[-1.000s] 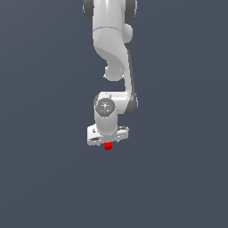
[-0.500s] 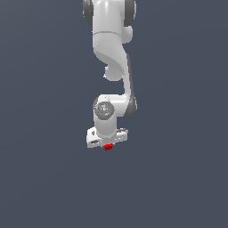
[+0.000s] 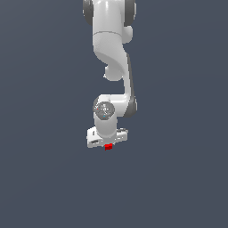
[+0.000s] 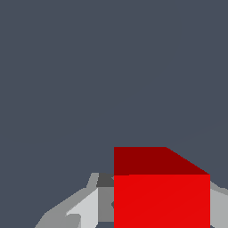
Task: Pick up the red cube and move it to a goal position.
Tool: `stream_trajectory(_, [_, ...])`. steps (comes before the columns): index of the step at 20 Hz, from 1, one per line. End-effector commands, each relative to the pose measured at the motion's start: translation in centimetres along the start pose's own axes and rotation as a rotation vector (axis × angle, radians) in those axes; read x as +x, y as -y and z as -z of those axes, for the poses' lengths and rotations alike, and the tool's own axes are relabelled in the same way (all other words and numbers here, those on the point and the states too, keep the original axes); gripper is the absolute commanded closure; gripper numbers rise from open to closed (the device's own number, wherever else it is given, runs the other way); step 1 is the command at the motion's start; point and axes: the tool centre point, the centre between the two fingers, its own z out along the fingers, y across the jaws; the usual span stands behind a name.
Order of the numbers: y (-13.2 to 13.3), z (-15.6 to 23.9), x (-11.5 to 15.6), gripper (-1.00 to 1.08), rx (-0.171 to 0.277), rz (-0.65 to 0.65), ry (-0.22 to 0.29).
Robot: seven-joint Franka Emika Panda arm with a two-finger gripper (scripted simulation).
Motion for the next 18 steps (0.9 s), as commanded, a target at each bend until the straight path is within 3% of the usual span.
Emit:
stream_trajectory(1, [0.5, 0.2, 0.0, 1.08, 0.0, 0.001, -0.001])
stream_trajectory(6, [2.9, 0.9, -0.3, 1.08, 0.0, 0.001, -0.001])
stream_trajectory(18, [12.4, 3.8, -1.0, 1.08, 0.0, 0.001, -0.001])
